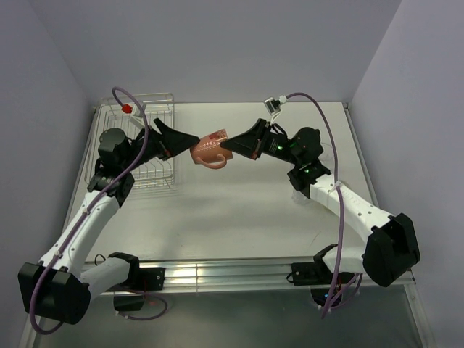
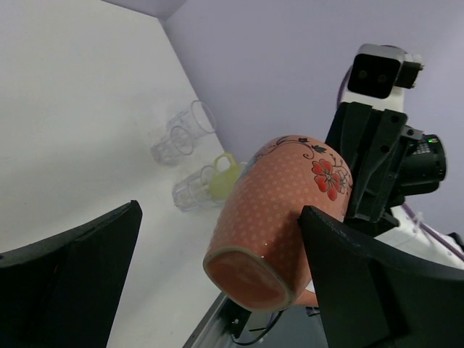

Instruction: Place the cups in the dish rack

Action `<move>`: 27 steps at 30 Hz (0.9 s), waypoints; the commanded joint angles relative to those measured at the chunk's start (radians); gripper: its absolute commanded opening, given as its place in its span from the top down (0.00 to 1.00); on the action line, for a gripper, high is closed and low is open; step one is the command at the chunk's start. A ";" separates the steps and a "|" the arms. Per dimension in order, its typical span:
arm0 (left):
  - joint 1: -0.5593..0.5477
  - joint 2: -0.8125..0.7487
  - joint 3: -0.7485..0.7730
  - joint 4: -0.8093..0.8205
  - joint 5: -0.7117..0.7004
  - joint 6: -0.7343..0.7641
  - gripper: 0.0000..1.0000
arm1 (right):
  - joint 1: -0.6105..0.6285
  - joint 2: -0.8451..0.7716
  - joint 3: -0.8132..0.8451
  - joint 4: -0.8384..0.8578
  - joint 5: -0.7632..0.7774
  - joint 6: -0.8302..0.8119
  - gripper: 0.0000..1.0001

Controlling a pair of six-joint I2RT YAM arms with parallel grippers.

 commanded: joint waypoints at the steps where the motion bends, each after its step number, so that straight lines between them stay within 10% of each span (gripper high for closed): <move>1: -0.018 0.004 -0.011 0.131 0.086 -0.086 0.01 | -0.001 -0.056 0.013 0.224 0.022 0.033 1.00; 27: -0.117 -0.062 -0.096 0.326 0.150 -0.313 0.01 | 0.027 -0.067 -0.077 0.534 0.120 0.025 1.00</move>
